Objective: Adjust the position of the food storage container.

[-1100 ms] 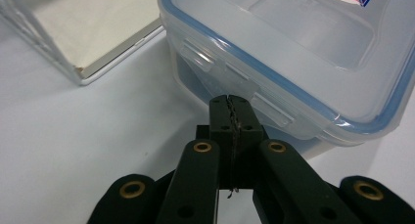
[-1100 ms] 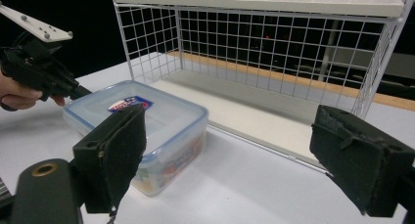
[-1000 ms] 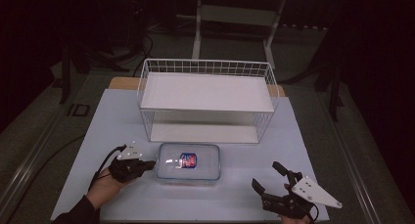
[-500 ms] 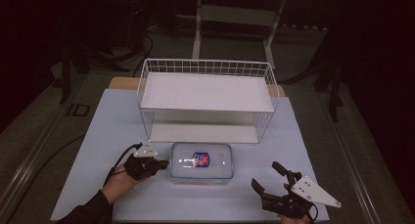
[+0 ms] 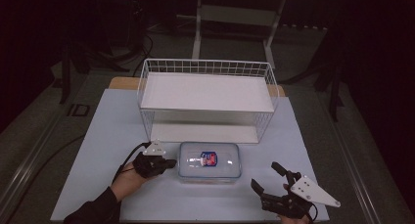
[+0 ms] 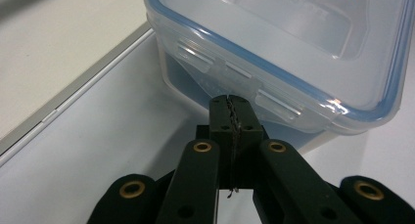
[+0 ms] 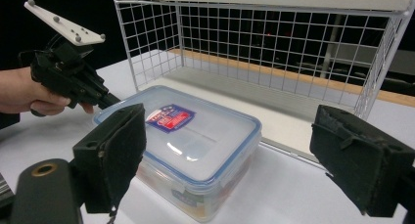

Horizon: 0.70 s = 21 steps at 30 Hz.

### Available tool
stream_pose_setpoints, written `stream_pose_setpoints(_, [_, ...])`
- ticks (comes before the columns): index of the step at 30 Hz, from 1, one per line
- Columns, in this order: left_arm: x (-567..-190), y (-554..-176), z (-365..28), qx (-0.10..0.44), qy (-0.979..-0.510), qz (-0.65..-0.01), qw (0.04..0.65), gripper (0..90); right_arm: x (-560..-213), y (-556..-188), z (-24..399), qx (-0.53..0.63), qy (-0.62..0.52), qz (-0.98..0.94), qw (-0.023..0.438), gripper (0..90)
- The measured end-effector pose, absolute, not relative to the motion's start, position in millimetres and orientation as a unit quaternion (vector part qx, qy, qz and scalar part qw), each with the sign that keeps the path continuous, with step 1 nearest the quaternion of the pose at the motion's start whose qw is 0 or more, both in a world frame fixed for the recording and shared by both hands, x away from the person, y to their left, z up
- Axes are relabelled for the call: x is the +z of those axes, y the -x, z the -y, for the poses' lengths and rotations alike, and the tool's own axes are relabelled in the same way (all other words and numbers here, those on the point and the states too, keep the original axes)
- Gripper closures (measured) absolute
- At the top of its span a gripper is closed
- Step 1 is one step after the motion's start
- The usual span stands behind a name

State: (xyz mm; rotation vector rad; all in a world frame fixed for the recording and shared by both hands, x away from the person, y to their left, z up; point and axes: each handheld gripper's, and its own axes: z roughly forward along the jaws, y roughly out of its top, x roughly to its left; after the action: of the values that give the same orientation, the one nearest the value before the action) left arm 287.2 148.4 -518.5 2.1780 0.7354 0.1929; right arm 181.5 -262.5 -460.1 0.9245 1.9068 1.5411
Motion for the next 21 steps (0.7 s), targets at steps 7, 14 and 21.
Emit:
stream_pose_setpoints(7, [-504, -282, -166, 0.074, -0.845, -0.314, 0.427, 78.2, -460, -182, 262, 0.568, -0.341, -0.703, 0.258, 13.2])
stream_pose_setpoints(14, [-490, -272, -176, 0.023, -0.815, -0.327, 0.478, 34.1, -460, -183, 259, 0.563, -0.339, -0.705, 0.266, 13.2])
stream_pose_setpoints(21, [-475, -267, -168, -0.006, -0.79, -0.319, 0.523, 6.1, -458, -183, 250, 0.561, -0.323, -0.715, 0.265, 12.5])
